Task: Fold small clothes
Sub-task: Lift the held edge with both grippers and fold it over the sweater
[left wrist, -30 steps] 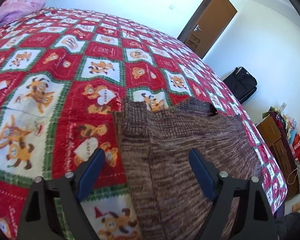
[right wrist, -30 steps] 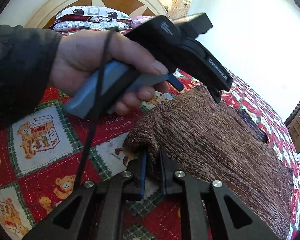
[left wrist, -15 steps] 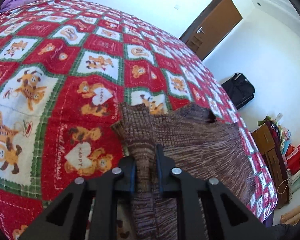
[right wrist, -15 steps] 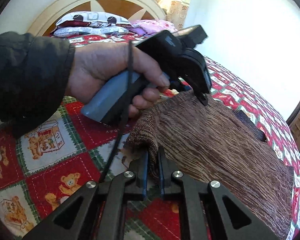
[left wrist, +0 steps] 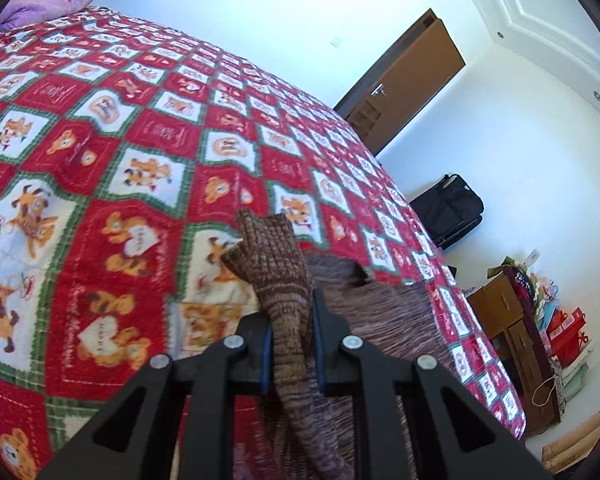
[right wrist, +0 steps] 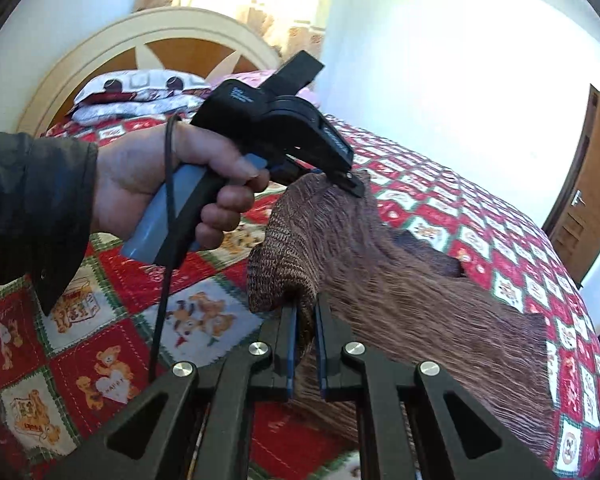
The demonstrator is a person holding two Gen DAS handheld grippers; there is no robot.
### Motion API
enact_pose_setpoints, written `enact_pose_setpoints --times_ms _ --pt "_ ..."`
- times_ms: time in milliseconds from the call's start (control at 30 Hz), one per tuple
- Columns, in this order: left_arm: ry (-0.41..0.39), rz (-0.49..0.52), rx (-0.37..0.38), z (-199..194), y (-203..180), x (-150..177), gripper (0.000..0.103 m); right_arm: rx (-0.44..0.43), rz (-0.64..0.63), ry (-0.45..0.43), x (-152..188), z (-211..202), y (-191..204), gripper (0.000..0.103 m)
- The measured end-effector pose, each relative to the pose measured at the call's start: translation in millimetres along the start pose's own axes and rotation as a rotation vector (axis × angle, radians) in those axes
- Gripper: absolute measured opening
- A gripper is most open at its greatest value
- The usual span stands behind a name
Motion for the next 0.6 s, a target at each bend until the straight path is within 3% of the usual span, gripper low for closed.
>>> enact_pose_setpoints --times_ms 600 --pt "-0.007 0.079 0.067 39 -94 -18 0.016 0.096 0.176 -0.047 7 -40 -92 0.007"
Point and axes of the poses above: each gripper's, at about its wrist camera, not at the fingertips, and z roughly the way its jaws point, y to its left, x to its underside, the point moved 8 cm from there along z, roughly the way its jaws point, and after that the axes turned 4 degrees about z, right-handed, at the moved point
